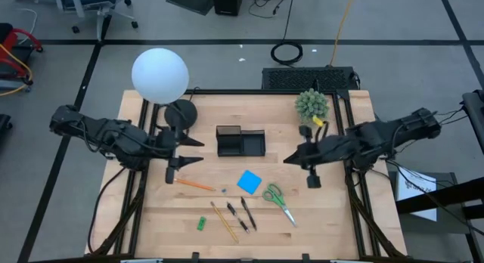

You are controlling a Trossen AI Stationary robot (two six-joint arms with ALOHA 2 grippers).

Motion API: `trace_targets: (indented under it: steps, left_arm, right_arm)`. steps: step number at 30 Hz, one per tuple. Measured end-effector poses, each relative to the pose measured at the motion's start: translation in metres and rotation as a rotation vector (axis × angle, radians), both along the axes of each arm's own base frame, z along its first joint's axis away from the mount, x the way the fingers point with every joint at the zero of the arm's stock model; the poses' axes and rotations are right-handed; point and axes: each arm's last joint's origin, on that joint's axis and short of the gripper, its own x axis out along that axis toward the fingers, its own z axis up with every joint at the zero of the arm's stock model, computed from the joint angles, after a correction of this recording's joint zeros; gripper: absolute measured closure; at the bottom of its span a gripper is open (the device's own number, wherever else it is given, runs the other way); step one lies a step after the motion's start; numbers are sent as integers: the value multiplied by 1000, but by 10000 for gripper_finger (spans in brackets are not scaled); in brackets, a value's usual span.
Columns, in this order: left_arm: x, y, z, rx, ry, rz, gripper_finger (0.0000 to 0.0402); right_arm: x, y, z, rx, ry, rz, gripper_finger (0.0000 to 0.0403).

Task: Pick and place office supplies into organizer
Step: Put the green scissors into the black desk organizer

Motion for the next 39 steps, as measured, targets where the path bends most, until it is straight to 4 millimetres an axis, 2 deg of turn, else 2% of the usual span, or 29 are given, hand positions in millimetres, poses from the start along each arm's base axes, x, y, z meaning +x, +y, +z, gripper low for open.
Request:
trace_targets:
  steps: [5,14,22,28,32,39]
  left_arm:
    - [11,-5,-8,13,39,1,206]
    - [28,-11,-20,36,94,1,206]
    - [35,-14,-26,55,119,-4,206]
    - [41,-17,-32,74,145,-6,206]
    - [47,-19,-37,87,165,-8,206]
    - [58,-24,-48,102,203,-8,206]
  right_arm:
    - [13,13,-14,17,129,-24,403]
    - [28,31,-51,-102,359,34,403]
    - [34,33,-71,-210,432,122,403]
    - [34,28,-93,-276,479,171,401]
    - [32,28,-106,-314,494,215,378]
    - [35,29,-127,-347,442,264,296]
